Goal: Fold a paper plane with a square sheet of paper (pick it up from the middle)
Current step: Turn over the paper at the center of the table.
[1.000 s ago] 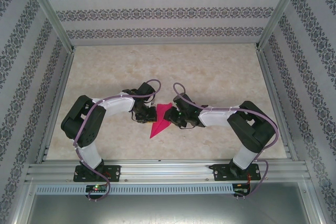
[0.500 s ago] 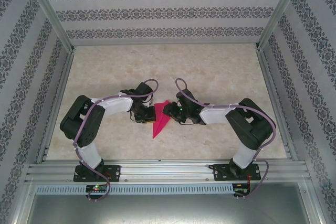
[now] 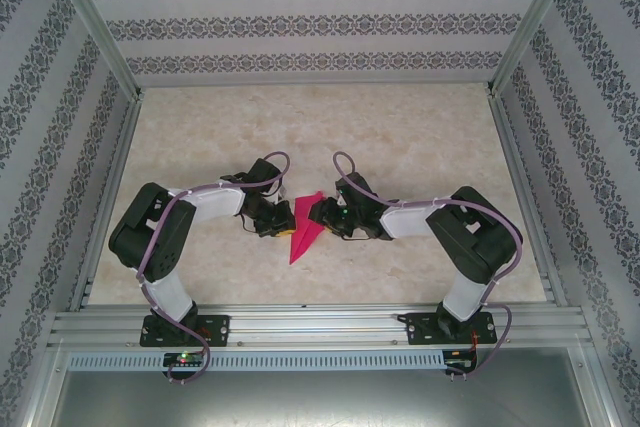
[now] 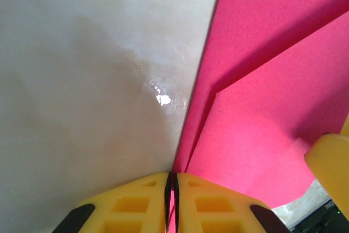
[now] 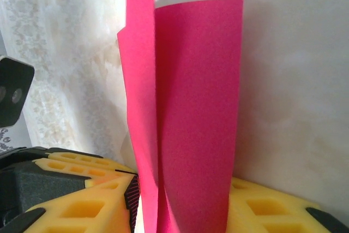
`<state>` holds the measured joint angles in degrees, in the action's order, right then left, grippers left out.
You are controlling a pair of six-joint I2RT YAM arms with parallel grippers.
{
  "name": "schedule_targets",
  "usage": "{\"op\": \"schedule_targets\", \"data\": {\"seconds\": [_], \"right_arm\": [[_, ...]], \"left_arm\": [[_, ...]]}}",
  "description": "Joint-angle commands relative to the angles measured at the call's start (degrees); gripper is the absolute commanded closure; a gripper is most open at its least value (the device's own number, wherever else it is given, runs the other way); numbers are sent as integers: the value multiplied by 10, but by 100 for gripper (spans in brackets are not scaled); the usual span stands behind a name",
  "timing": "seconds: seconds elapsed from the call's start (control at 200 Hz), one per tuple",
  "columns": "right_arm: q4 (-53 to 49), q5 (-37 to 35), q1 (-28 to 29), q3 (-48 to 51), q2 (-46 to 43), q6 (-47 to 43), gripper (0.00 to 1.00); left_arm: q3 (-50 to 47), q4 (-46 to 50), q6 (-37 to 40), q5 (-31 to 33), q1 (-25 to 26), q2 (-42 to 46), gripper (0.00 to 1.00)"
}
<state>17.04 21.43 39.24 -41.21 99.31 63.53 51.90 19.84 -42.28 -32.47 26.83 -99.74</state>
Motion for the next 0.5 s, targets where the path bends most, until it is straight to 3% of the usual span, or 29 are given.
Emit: {"op": "schedule_targets", "data": {"seconds": [0.0,0.17,0.495], "right_arm": [[4,11,3,7,-13,-2,57],[57,20,17,4,0,18,55],[71,-36,32,-11,32,36,51]], "left_arm": [[-11,-25,-9,-13,-4,1,86],[-12,-29,-12,-15,-3,8,86],[-18,-30,-21,-19,-4,11,85]]}}
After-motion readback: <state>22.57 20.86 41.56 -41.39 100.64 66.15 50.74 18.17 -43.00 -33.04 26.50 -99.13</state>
